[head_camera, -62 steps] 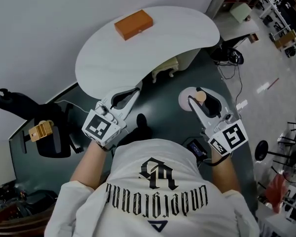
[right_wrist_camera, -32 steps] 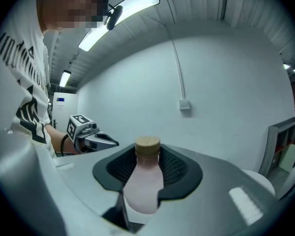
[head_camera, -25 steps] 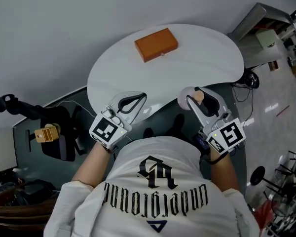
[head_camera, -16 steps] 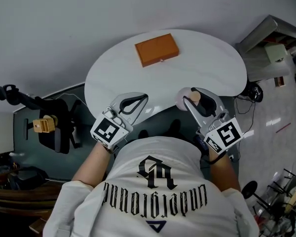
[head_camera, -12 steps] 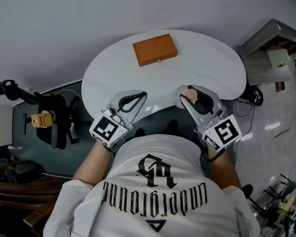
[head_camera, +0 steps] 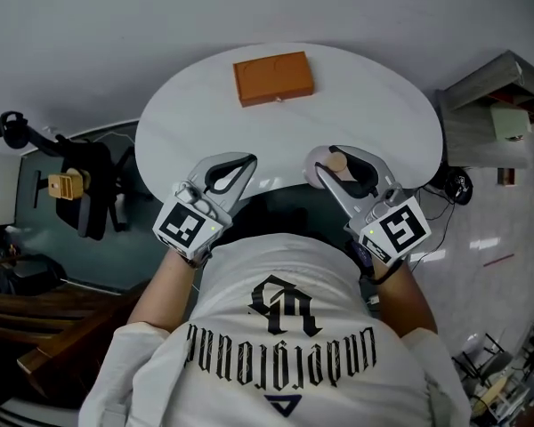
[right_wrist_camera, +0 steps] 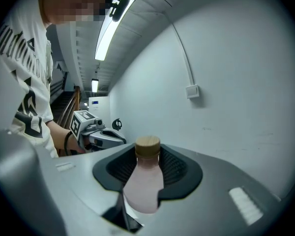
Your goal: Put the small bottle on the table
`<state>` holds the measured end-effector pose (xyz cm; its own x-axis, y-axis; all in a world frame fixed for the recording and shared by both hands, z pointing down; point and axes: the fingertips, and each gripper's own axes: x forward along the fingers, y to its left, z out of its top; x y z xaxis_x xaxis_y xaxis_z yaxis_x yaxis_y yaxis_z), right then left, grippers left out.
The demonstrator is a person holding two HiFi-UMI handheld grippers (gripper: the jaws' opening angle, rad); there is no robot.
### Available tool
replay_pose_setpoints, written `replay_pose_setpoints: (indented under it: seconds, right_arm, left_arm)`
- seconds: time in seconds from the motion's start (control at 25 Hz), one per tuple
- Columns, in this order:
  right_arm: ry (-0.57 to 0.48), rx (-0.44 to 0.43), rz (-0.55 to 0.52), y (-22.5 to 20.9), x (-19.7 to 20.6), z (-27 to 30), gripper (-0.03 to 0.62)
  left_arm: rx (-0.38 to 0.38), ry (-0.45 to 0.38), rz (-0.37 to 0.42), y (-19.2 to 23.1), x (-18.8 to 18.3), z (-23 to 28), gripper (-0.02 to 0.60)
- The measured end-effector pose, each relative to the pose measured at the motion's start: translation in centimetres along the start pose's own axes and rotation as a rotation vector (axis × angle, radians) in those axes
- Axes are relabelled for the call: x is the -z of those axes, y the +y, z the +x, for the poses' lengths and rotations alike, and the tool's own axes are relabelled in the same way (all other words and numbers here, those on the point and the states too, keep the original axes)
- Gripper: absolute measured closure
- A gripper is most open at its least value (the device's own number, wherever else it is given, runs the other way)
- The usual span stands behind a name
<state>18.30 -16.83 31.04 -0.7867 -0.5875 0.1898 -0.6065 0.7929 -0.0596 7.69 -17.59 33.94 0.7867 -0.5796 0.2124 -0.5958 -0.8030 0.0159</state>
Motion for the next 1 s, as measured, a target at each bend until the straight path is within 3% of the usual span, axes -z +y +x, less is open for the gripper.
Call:
replay_pose_setpoints:
  seconds: [0.64,1.0]
  right_arm:
    - [0.089,0.029,0.036,-4.3,4.9,1.2,0.456]
    - [0.164,0.015,0.069,-5.6,9.3,4.9,0.456]
  left_arm:
    - [0.032,0.042,-0.051,0.9,2.6,4.8,0.574]
    - [0.022,0.077,-0.127,3.6,6.9,5.8,0.574]
